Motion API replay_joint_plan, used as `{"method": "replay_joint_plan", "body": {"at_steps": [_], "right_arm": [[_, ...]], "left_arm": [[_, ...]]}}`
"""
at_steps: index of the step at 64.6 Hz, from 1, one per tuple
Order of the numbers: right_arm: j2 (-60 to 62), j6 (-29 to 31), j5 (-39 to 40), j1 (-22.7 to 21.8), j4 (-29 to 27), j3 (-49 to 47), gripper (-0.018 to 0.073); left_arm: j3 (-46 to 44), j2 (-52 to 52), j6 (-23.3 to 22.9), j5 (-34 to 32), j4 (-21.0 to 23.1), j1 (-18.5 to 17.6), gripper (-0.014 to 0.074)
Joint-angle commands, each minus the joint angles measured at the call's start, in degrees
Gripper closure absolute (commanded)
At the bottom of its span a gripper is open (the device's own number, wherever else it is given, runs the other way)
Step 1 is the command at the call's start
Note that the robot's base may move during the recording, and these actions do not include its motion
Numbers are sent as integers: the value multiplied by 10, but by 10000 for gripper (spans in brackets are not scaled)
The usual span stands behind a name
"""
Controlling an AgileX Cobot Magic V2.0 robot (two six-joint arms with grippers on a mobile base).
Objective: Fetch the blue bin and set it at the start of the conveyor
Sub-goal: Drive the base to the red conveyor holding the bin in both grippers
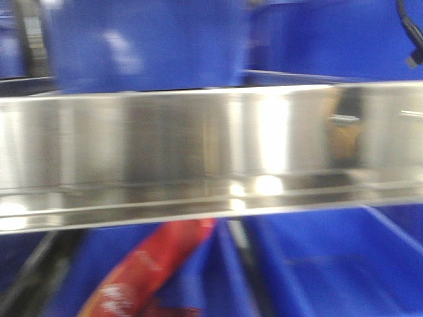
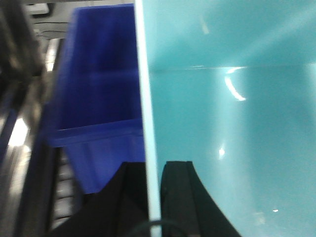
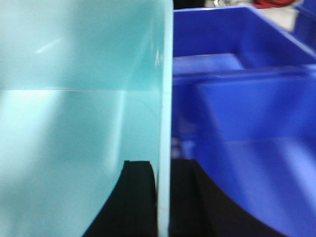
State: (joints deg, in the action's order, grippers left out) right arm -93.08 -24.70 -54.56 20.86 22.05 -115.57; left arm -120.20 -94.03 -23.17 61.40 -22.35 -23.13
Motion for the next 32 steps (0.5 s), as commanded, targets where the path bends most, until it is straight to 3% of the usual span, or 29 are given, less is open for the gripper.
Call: {"method": "replay_joint_plan", "body": {"at_steps": [1,32], "right_arm": [[11,7,21,-1,30,-8,721],[11,7,21,-1,28,-8,721]], "left_arm": [[-6,11,4,-14,-14,0,707],[-6,11,4,-14,-14,0,707]]}}
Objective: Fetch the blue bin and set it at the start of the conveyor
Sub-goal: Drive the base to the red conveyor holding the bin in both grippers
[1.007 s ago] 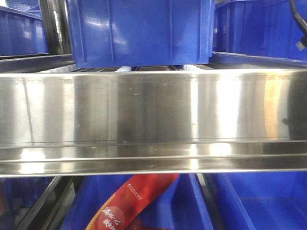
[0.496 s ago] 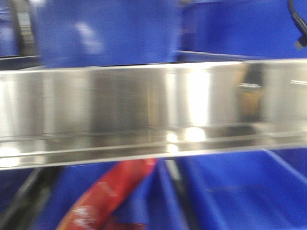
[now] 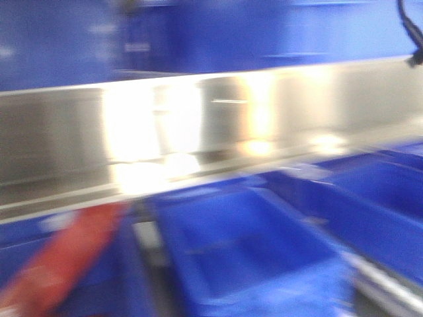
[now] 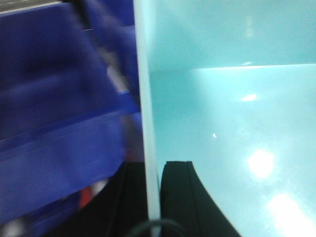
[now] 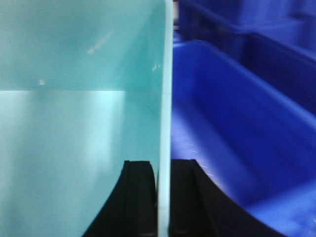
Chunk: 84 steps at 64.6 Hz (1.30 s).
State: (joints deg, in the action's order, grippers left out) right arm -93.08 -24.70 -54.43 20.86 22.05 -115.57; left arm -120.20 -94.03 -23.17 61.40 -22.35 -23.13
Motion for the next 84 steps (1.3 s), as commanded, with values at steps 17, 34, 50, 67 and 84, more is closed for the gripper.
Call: {"method": "replay_joint_plan", "body": {"at_steps": [17,34,50,67,84], "right_arm": [[11,7,20,-1,28,-8,721],[11,7,22,-1,28,-8,721],[11,7,23,-1,28,-8,721],[11,7,23,-1,28,-8,721],[11,7,23,-1,28,-8,721]], "left_arm": [[-6,11,4,-14,-14,0,707],[-6,11,4,-14,-14,0,707],[-6,11,4,-14,-14,0,707],[-6,11,4,-14,-14,0,707],[-6,11,4,-14,-14,0,707]]}}
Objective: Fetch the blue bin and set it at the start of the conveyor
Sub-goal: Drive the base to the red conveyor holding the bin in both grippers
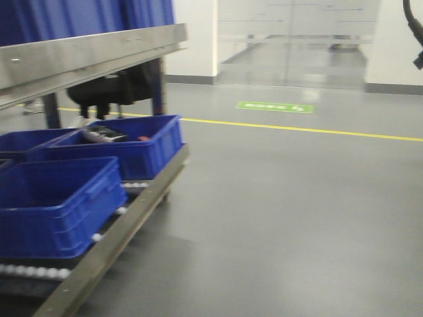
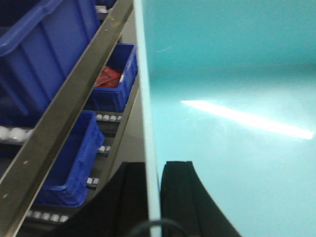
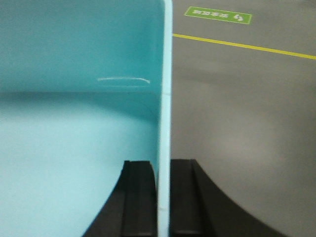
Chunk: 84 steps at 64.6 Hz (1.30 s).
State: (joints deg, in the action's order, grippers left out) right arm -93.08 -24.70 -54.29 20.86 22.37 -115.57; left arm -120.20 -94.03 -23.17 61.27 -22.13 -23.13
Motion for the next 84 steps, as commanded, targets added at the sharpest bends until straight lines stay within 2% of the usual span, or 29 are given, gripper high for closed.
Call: {"method": "replay_joint_plan", "body": {"at_steps": [1,84], "right_arm": [[11,7,22,-1,25,-8,721],[11,7,29,-1,25,-8,721]], "left_arm": [[-6,11,4,-12,-17,0,707],[-6,11,4,-12,-17,0,707]]}}
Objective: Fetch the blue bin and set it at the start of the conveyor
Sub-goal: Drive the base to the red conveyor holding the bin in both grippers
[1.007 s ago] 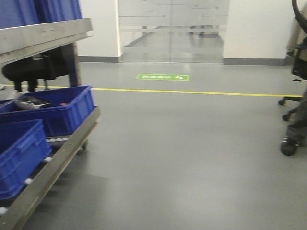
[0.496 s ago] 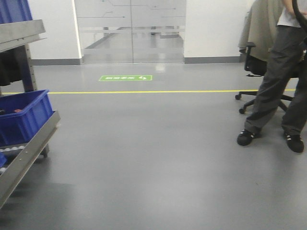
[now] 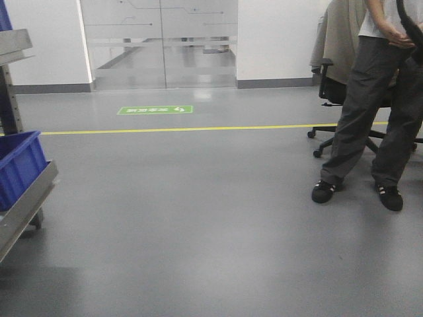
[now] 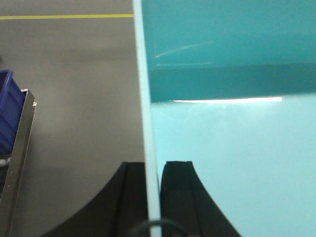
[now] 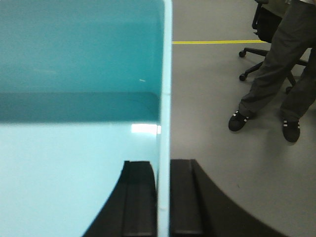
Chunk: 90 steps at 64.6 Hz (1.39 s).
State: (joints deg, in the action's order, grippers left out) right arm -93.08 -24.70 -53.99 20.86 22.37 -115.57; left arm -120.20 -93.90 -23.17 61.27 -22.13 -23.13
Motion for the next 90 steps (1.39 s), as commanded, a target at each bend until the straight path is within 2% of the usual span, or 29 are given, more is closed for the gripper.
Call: {"method": "replay_joint_plan", "body": {"at_steps": [1,67,90], "right_arm": [[11,7,26,-1,25,-8,721],[10,7,37,-1,25,-8,721],[-3,7,63,-1,25,-8,721]], "left_arm": [[-6,10,4,-12,-17,0,707],[-6,9,4,-12,-18,0,707],[-6,9,4,-12,-22,1,707]]}}
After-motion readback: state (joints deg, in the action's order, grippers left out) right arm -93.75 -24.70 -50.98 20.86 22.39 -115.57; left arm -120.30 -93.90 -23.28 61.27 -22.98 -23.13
